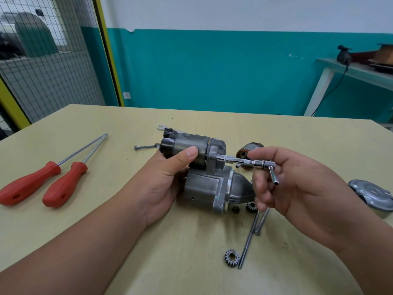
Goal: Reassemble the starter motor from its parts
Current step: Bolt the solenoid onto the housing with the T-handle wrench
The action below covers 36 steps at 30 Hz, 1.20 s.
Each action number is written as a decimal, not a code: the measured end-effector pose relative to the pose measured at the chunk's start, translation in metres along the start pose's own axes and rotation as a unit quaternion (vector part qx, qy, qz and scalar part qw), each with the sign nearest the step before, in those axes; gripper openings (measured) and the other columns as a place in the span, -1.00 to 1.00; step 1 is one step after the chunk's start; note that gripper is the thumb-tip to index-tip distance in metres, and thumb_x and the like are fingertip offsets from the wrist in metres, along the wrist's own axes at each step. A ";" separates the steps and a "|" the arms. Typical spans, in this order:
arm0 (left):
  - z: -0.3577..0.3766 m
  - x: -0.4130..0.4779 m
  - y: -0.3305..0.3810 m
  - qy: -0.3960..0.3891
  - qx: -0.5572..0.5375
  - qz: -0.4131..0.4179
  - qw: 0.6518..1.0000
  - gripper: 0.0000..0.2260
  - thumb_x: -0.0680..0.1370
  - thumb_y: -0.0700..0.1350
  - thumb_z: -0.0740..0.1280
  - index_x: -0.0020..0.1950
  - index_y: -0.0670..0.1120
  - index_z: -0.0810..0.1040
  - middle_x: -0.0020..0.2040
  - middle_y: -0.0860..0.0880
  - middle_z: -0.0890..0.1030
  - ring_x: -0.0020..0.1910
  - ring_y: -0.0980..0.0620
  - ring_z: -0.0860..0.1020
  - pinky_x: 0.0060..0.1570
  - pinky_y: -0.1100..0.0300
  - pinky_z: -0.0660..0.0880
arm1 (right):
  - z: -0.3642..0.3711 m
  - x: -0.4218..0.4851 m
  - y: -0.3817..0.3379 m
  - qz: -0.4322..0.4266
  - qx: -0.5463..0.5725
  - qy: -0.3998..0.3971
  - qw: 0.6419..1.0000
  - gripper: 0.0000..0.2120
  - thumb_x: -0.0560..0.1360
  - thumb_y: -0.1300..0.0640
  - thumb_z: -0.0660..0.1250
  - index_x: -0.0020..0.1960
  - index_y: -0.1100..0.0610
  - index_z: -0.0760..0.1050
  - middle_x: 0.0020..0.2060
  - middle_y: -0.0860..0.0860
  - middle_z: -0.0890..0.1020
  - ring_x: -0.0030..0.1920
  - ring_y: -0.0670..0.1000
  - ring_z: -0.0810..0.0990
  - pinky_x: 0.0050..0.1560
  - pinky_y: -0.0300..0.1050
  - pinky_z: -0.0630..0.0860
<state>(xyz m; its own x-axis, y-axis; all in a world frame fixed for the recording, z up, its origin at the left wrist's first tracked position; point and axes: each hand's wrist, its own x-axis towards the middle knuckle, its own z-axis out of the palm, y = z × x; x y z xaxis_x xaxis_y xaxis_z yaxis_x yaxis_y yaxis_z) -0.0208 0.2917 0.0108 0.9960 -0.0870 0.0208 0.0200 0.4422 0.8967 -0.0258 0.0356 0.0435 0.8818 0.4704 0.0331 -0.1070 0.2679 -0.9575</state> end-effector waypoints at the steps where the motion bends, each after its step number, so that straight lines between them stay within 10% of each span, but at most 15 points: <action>1: 0.000 0.000 0.000 0.003 0.007 0.000 1.000 -0.51 0.51 -0.03 0.49 0.43 -0.11 0.60 0.32 -0.16 0.71 0.30 -0.16 0.69 0.19 -0.07 0.68 | 0.000 -0.001 -0.002 0.005 -0.024 -0.005 1.000 -0.59 0.38 0.33 0.20 0.12 0.15 0.68 -0.28 0.21 0.57 -0.37 0.10 0.51 -0.31 0.00 0.57; 5: -0.002 0.000 0.000 0.007 0.025 0.000 1.000 -0.53 0.50 0.00 0.53 0.39 -0.07 0.64 0.31 -0.13 0.72 0.28 -0.16 0.70 0.24 -0.12 0.66 | 0.008 -0.005 -0.008 -0.013 -0.232 0.023 0.972 -0.88 0.59 -0.08 0.41 0.08 -0.18 0.69 -0.35 0.10 0.62 -0.37 0.04 0.55 -0.29 -0.12 0.57; 9: -0.002 0.000 0.000 0.008 0.021 0.000 1.000 -0.56 0.51 0.00 0.51 0.38 -0.06 0.65 0.32 -0.13 0.72 0.28 -0.16 0.70 0.22 -0.07 0.68 | 0.009 -0.008 -0.011 -0.074 -0.414 0.070 0.905 -0.61 0.44 -0.35 0.20 0.21 -0.40 0.60 -0.46 -0.22 0.55 -0.43 -0.21 0.51 -0.30 -0.41 0.44; 12: -0.002 0.000 0.000 0.007 0.028 0.002 1.000 -0.57 0.52 0.00 0.49 0.38 -0.06 0.66 0.31 -0.13 0.72 0.27 -0.15 0.70 0.22 -0.08 0.68 | 0.010 -0.007 -0.010 -0.106 -0.442 0.092 0.886 -0.56 0.43 -0.34 0.18 0.29 -0.42 0.51 -0.20 -0.57 0.59 -0.08 -0.52 0.54 -0.13 -0.63 0.33; 17: -0.001 -0.001 0.000 0.005 0.028 0.003 1.000 -0.59 0.53 0.00 0.48 0.37 -0.06 0.67 0.31 -0.13 0.72 0.26 -0.14 0.71 0.21 -0.06 0.67 | 0.010 -0.006 -0.007 -0.126 -0.478 0.113 0.862 -0.58 0.42 -0.36 0.16 0.27 -0.48 0.46 -0.08 -0.16 0.52 -0.04 -0.26 0.51 -0.10 -0.51 0.34; 36: -0.001 -0.001 0.000 0.000 0.037 0.004 0.999 -0.50 0.43 0.07 0.56 0.34 -0.06 0.69 0.31 -0.16 0.71 0.26 -0.18 0.71 0.17 -0.08 0.69 | 0.010 -0.004 0.002 -0.179 -0.426 0.142 0.875 -0.69 0.49 -0.28 0.23 0.13 -0.33 0.65 -0.04 -0.27 0.68 0.07 -0.24 0.61 -0.04 -0.50 0.40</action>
<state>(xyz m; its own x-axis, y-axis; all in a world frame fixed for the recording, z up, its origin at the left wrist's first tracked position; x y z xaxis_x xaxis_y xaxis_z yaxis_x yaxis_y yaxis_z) -0.0216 0.2925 0.0106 0.9960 -0.0845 0.0274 0.0064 0.3763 0.9265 -0.0344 0.0423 0.0444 0.8801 0.2250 0.4181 0.4748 -0.4265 -0.7699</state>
